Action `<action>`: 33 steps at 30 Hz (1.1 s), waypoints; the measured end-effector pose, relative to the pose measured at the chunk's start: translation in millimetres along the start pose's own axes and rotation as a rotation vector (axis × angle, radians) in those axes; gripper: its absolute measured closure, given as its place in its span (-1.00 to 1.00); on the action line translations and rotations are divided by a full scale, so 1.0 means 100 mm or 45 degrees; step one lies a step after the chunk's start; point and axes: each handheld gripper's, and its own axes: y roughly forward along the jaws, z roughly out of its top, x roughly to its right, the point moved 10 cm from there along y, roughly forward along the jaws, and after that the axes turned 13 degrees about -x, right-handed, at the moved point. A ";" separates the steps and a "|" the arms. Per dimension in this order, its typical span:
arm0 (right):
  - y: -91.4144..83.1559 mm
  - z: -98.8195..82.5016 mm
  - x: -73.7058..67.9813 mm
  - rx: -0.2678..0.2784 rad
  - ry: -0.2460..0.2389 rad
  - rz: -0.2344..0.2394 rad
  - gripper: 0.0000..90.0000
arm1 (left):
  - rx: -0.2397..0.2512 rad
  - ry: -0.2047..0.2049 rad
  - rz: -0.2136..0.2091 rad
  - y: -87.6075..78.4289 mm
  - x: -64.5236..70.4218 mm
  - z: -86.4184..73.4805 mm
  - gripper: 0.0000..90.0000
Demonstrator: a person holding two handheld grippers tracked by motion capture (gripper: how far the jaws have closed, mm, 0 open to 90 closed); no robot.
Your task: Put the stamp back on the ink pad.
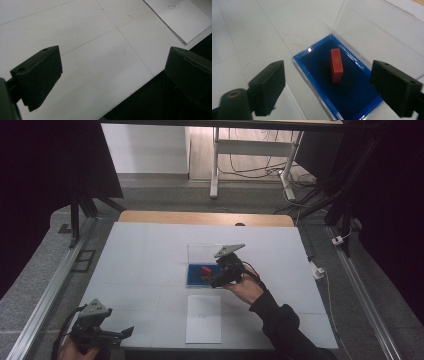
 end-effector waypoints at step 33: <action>-0.51 -0.55 -0.21 0.040 0.026 -0.001 -1.00 | 0.003 -0.003 -0.006 0.00 0.00 0.00 -0.96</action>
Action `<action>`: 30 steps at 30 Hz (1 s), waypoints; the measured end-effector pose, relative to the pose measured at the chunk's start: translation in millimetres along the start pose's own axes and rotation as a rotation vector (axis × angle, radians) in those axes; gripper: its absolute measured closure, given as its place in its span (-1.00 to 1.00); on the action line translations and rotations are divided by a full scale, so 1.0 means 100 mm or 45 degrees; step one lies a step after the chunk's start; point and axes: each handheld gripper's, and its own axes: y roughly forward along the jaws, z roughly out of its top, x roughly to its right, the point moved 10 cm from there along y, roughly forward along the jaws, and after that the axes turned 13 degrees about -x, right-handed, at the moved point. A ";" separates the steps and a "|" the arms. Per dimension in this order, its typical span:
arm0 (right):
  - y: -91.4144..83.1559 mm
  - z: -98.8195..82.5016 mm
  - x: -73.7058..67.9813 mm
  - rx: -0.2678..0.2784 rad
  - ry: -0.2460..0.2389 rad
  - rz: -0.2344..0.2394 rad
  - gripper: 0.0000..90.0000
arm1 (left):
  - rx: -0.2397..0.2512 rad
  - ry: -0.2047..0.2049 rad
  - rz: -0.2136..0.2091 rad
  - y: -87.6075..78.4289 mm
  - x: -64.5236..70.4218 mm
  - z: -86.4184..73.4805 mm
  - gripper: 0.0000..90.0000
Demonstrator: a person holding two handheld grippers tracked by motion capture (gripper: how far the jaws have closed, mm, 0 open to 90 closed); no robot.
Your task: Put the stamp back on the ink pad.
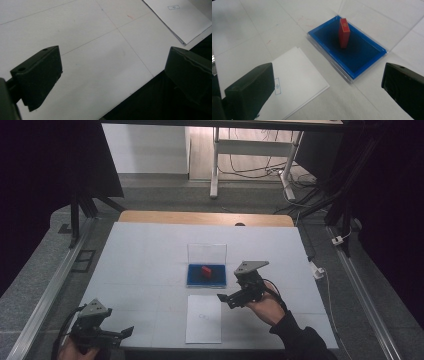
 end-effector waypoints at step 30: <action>-0.65 -0.80 0.12 0.039 0.189 -0.114 -1.00 | 0.001 -0.006 0.001 0.00 0.00 0.00 -0.97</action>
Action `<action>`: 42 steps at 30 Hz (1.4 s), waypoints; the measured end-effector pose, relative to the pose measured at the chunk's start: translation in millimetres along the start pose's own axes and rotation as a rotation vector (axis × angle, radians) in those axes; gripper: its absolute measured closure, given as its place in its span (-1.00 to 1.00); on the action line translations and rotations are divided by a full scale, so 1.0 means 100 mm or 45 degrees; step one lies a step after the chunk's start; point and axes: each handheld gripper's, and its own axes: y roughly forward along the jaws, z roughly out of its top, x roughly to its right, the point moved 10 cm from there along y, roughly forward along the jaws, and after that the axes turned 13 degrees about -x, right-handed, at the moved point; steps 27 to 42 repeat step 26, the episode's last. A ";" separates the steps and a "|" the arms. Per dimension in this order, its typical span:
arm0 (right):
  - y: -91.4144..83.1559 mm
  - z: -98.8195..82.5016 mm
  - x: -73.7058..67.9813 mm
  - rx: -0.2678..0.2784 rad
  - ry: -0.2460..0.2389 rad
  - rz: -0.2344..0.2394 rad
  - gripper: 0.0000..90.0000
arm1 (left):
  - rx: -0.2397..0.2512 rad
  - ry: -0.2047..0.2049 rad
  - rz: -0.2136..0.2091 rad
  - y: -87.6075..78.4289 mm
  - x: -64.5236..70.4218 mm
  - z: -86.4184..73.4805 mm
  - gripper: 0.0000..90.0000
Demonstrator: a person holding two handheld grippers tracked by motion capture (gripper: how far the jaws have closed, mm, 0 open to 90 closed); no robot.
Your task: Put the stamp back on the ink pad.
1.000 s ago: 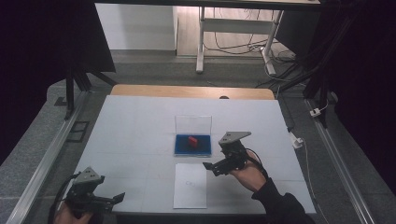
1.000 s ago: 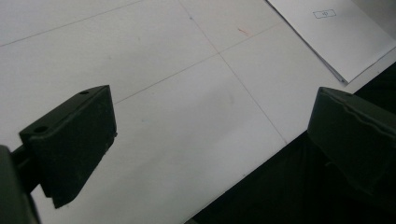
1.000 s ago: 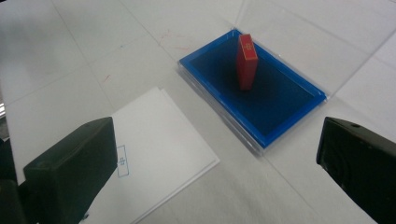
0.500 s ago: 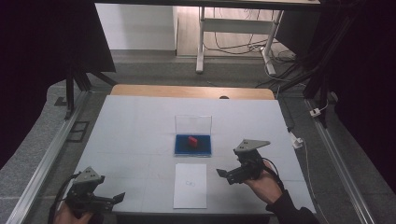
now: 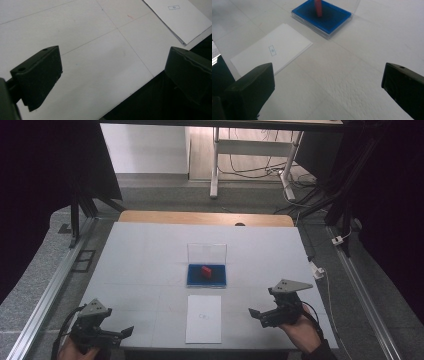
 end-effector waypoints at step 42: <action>-0.32 -0.66 0.28 -0.082 0.204 -0.151 -1.00 | -0.002 0.003 0.002 0.00 0.00 0.01 -0.97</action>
